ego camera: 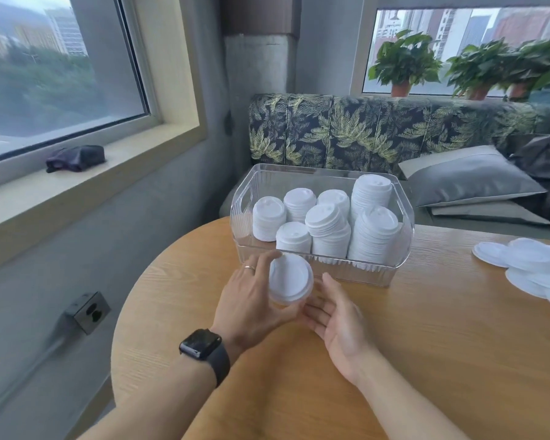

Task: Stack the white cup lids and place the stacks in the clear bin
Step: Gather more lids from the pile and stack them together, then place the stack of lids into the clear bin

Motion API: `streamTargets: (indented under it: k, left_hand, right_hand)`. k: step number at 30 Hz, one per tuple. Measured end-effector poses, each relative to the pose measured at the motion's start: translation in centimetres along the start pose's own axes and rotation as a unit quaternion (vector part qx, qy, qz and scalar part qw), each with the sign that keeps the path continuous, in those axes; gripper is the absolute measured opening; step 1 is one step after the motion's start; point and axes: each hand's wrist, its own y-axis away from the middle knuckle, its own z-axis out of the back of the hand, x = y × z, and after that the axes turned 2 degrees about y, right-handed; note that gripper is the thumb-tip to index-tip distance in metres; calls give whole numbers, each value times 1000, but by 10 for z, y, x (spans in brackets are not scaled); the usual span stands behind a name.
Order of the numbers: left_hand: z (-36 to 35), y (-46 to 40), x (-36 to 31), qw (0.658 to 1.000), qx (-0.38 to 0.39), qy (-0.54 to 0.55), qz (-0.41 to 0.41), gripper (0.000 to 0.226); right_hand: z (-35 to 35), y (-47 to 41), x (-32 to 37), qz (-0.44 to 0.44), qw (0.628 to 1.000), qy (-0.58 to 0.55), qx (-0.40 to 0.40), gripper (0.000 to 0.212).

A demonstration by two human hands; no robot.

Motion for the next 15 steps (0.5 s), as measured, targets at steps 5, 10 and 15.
streamTargets:
  k: [5, 10, 15]
  left_hand:
    - [16, -45, 4, 997, -76, -20, -26, 83]
    - [23, -106, -3, 996, -81, -19, -6, 80]
    - [9, -158, 8, 995, -14, -79, 52, 68]
  right_hand:
    - [-13, -14, -8, 70, 992, 97, -35, 37]
    - [-20, -25, -9, 117, 973, 197, -40, 44]
    - [-17, -32, -5, 123, 972, 198, -45, 45]
